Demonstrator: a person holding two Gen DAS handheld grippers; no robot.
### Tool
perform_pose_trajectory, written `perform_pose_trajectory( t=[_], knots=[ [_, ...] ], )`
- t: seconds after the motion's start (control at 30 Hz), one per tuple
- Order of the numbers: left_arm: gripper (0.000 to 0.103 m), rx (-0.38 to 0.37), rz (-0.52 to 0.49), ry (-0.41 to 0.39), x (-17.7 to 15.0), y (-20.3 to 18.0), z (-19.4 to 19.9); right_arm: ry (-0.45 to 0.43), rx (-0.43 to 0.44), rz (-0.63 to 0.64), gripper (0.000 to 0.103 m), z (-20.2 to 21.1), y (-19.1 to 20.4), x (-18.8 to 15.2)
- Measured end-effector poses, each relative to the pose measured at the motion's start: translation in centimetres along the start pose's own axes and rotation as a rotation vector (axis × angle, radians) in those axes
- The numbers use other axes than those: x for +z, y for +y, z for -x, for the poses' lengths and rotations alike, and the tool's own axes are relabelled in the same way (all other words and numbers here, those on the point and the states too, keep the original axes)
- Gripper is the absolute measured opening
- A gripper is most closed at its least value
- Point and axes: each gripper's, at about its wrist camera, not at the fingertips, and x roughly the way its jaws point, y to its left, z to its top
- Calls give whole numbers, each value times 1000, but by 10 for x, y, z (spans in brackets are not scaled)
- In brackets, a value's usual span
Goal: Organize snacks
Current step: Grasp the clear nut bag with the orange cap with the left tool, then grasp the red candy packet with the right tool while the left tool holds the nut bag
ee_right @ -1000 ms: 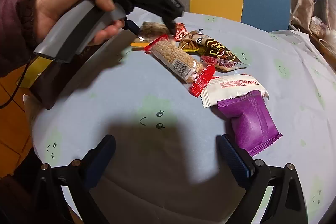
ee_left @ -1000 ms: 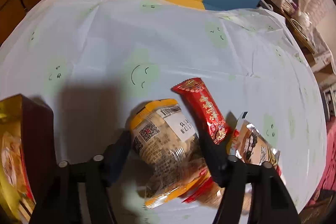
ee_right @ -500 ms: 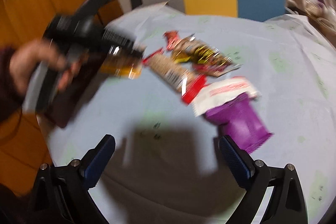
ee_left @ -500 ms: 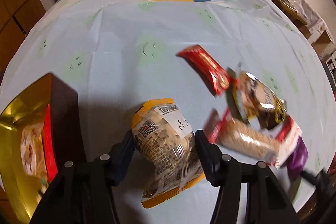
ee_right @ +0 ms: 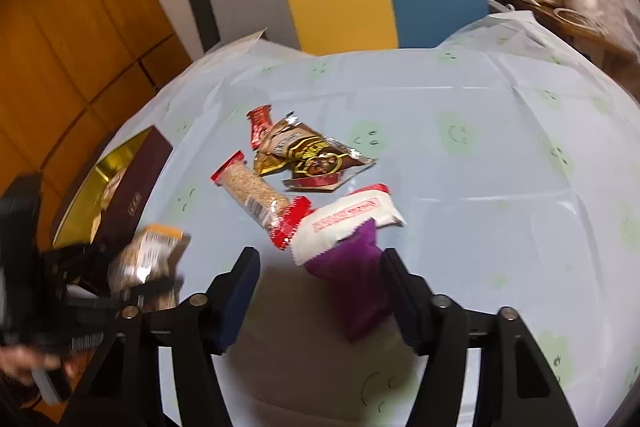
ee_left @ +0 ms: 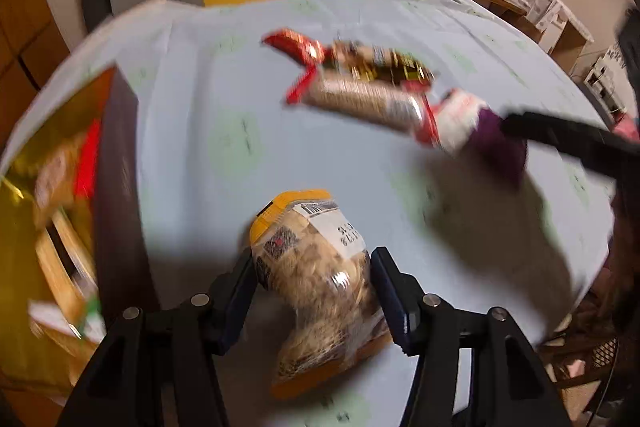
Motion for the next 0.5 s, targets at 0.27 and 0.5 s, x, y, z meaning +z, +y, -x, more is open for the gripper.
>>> perform_pose_trajectory(
  t=[0.27, 0.5],
  knots=[
    [61, -54, -16, -95, -19, 9, 4, 62, 28, 139, 55, -30, 42, 41],
    [61, -86, -27, -156, -32, 9, 11, 124, 46, 212, 55, -81, 72, 104]
  ],
)
